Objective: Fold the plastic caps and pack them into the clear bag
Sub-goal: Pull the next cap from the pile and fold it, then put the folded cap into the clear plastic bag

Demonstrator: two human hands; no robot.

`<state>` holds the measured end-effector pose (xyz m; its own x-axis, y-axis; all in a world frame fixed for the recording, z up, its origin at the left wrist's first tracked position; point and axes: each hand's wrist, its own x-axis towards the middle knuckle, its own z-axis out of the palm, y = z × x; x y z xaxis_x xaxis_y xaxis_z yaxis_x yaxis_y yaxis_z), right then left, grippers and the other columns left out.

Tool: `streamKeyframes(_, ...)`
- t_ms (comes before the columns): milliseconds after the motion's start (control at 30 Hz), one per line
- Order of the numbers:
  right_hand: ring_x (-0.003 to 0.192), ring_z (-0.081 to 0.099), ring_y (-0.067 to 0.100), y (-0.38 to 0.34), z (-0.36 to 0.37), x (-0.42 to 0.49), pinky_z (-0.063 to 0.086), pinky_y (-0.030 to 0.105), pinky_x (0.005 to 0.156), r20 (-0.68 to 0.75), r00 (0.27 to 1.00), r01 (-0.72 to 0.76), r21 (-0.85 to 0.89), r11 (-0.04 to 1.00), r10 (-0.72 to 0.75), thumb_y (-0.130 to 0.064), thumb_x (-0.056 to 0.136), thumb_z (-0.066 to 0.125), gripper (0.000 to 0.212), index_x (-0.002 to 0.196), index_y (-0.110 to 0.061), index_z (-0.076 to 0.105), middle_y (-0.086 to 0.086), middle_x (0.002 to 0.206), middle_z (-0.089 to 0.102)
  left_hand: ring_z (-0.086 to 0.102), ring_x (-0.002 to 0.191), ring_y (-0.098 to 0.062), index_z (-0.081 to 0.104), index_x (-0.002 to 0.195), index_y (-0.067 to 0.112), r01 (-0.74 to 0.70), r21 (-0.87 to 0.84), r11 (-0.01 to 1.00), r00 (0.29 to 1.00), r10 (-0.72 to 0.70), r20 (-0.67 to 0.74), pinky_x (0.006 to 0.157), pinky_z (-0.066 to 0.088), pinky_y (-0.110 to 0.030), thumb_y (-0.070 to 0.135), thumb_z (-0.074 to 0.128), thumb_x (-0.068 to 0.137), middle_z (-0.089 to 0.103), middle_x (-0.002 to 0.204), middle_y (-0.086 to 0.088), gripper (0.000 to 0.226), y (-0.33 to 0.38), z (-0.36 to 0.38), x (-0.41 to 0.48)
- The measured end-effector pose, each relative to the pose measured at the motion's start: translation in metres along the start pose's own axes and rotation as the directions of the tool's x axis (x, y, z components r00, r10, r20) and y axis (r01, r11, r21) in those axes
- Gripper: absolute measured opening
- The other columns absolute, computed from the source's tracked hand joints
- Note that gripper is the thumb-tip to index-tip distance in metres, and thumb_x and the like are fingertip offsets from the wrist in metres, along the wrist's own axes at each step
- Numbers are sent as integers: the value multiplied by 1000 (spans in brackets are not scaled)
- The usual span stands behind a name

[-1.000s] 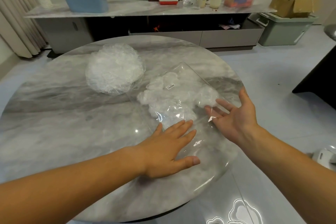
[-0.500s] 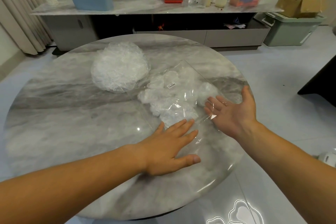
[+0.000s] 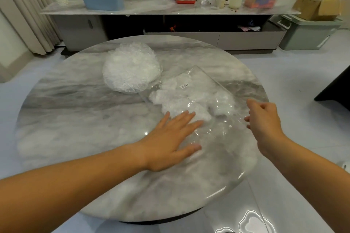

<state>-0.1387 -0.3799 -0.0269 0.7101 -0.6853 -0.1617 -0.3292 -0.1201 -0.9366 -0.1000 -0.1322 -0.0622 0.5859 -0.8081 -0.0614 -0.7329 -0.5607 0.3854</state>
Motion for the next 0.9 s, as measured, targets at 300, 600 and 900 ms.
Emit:
streamKeyframes(300, 91, 59, 3, -15, 85, -43, 47, 28, 80, 542, 738, 595, -241, 767, -403, -42, 100, 50, 29, 89, -20, 67, -10, 99, 65, 1, 155, -25, 46, 146, 26, 550, 71, 832, 827, -531, -185, 125, 3, -42, 52, 30, 104, 4, 168, -9, 52, -134, -45, -8)
streamKeyframes(600, 155, -10, 7, -6, 159, -59, -2, 30, 125, 942, 311, 885, -238, 399, -128, -63, 101, 31, 61, 154, -33, 37, -12, 168, 13, -5, 154, -30, 9, 158, 41, 656, -441, 612, 574, -784, -235, 124, 7, -49, 64, 36, 99, -10, 167, -9, 69, -216, -81, 20)
streamKeyframes(900, 146, 32, 12, -21, 179, -37, 15, 35, 122, 848, 445, 884, -366, 291, -288, -85, 81, -9, 100, 148, -35, 46, -10, 155, 42, -2, 154, -33, 1, 155, 49, 575, -589, 568, 561, -797, -222, 123, 15, -50, 61, 43, 99, -21, 166, -4, 72, -267, -98, 48)
